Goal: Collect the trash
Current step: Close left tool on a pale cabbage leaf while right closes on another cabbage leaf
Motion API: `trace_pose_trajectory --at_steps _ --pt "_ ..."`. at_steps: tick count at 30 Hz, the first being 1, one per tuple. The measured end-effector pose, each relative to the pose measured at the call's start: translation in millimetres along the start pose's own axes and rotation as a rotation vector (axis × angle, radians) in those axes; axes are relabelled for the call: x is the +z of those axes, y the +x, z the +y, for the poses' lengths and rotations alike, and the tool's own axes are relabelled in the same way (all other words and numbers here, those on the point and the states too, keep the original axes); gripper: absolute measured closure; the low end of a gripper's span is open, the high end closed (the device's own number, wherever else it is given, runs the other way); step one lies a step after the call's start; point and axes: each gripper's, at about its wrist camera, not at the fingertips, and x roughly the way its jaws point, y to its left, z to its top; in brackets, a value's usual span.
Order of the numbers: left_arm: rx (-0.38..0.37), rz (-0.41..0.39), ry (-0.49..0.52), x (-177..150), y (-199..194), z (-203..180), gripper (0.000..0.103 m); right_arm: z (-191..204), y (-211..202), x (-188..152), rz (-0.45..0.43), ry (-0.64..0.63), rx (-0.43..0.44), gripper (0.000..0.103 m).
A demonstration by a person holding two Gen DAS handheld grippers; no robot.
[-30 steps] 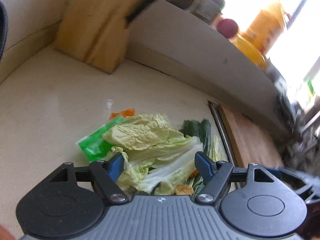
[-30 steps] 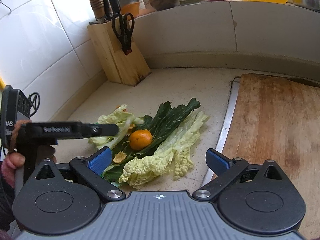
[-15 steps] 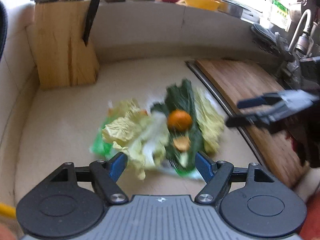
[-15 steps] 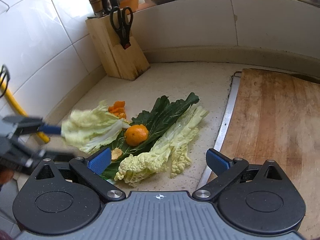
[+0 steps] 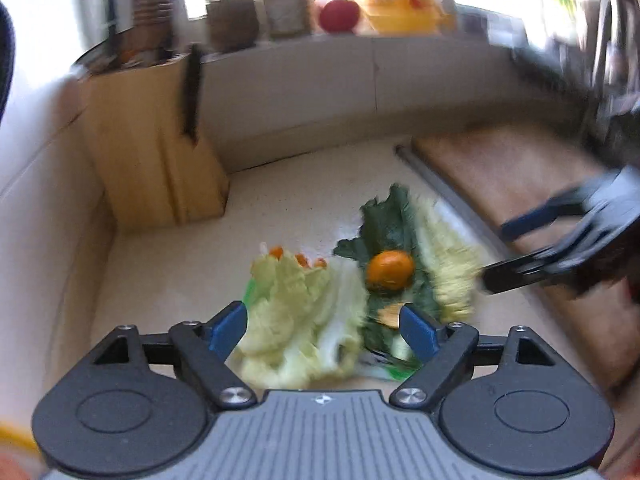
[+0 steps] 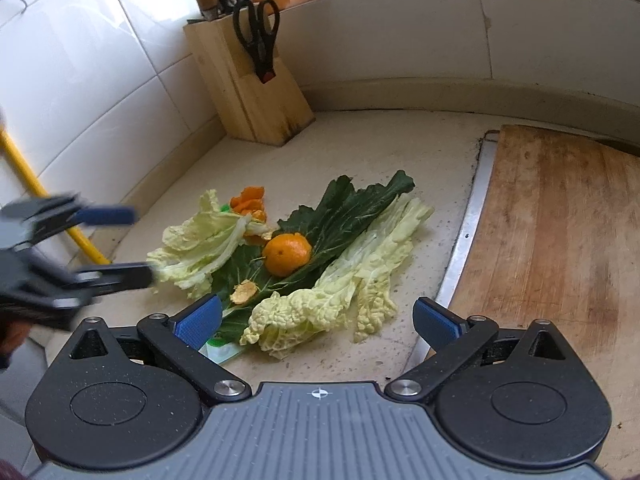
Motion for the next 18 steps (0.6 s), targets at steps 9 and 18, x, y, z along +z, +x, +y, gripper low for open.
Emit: trace_pose_trajectory --at_steps 9,18 --pt "-0.005 0.126 0.074 1 54 -11 0.045 -3 2 0 -0.013 0.017 0.004 0.001" --pt "-0.053 0.095 -0.100 -24 7 -7 0.067 -6 3 -1 -0.013 0.015 -0.013 0.001"
